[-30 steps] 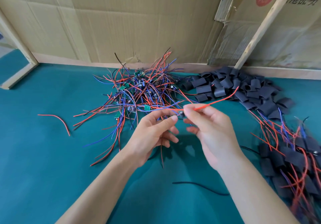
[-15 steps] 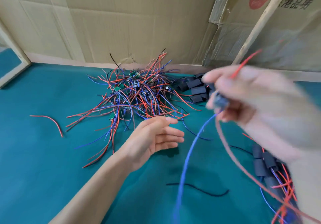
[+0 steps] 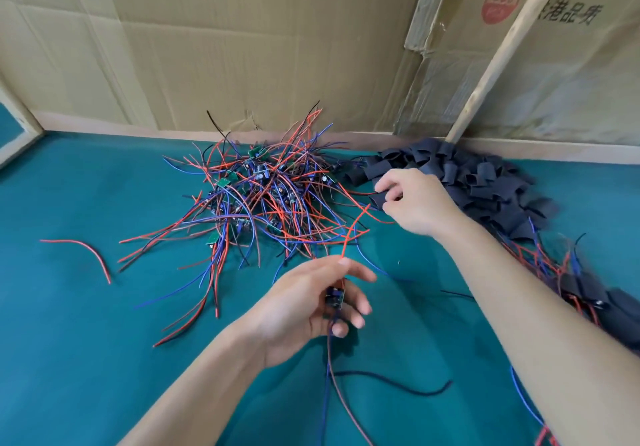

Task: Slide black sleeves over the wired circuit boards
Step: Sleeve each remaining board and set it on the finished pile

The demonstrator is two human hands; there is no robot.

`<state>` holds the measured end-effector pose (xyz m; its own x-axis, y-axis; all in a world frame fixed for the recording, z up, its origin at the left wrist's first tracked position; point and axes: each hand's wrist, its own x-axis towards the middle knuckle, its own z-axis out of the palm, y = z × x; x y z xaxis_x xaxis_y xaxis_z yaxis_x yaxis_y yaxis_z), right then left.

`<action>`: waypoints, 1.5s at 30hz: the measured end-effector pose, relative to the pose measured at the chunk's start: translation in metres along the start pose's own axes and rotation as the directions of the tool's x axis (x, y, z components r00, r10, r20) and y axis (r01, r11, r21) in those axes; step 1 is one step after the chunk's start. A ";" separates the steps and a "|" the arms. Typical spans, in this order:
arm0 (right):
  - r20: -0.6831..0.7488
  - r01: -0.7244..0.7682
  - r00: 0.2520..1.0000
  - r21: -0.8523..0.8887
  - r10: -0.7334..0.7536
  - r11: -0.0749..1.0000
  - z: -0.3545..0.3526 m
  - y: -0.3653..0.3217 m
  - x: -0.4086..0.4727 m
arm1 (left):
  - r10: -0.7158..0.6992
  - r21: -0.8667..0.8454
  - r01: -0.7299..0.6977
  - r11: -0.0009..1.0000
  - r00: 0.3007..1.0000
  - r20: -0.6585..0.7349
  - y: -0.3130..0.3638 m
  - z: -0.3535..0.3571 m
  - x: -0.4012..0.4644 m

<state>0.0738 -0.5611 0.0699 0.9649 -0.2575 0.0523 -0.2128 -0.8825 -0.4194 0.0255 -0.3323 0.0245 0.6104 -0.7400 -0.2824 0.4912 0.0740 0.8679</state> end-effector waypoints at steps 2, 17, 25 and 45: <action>0.028 0.054 0.998 -0.114 -0.052 0.992 0.009 0.007 0.013 | 0.004 0.035 -0.003 0.999 1.000 -0.008 0.000 0.001 -0.001; -0.158 0.087 0.982 -0.103 -0.102 0.991 0.013 0.017 0.011 | 0.018 0.133 -0.017 0.991 1.000 -0.010 -0.001 -0.002 -0.001; -0.144 0.047 0.977 0.865 0.159 0.499 0.039 -0.026 -0.116 | 0.060 0.120 -0.056 0.991 0.998 -0.036 -0.005 0.000 0.003; -0.057 0.059 0.951 0.998 0.304 0.004 0.019 0.014 -0.126 | 0.123 0.289 -0.162 0.944 0.981 0.148 -0.005 -0.006 0.000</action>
<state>-0.0475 -0.5334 0.0408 0.8439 -0.5359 -0.0257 0.2098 0.3737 -0.9035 0.0273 -0.3288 0.0176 0.5676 -0.8159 -0.1099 0.1854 -0.0034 0.9827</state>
